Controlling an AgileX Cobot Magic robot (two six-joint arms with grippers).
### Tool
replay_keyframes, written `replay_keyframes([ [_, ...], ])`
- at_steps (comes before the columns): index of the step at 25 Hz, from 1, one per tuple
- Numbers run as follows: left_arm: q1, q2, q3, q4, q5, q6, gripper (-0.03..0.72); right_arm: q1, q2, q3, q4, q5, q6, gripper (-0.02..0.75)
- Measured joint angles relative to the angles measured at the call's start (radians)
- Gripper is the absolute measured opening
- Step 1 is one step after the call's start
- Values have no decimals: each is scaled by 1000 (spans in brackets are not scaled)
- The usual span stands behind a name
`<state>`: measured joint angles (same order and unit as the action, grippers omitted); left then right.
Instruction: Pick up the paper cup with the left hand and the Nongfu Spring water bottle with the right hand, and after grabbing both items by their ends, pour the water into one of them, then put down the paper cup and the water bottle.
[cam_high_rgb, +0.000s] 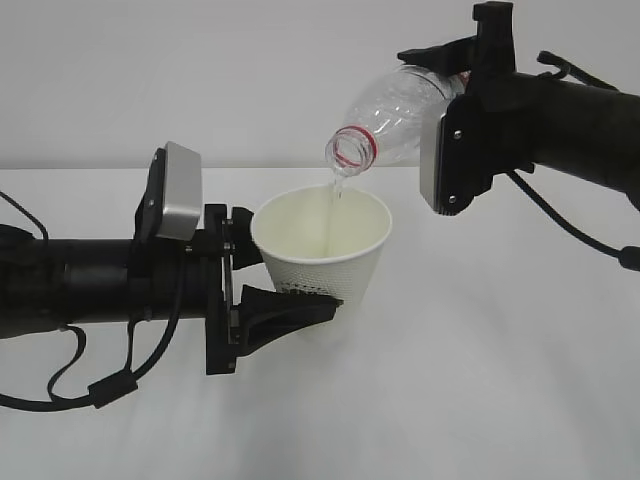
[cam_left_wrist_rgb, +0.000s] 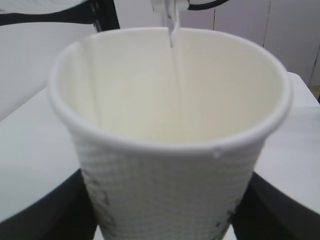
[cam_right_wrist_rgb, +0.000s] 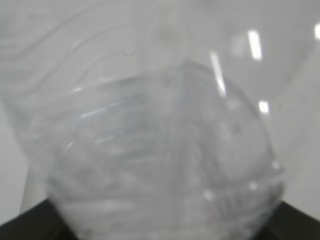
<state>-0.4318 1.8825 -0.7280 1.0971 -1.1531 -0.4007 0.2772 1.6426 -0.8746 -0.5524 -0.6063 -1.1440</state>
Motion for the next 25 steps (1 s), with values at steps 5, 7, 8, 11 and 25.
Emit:
replay_keyframes([
  [5, 0, 0, 0, 0, 0, 1, 533, 0, 0, 0, 0, -1, 0, 460],
  [7, 0, 0, 0, 0, 0, 2, 533, 0, 0, 0, 2, -1, 0, 461],
  [8, 0, 0, 0, 0, 0, 2, 533, 0, 0, 0, 2, -1, 0, 460],
  [11, 0, 0, 0, 0, 0, 2, 532, 0, 0, 0, 2, -1, 0, 461],
  [25, 0, 0, 0, 0, 0, 3, 524, 0, 0, 0, 2, -1, 0, 460],
])
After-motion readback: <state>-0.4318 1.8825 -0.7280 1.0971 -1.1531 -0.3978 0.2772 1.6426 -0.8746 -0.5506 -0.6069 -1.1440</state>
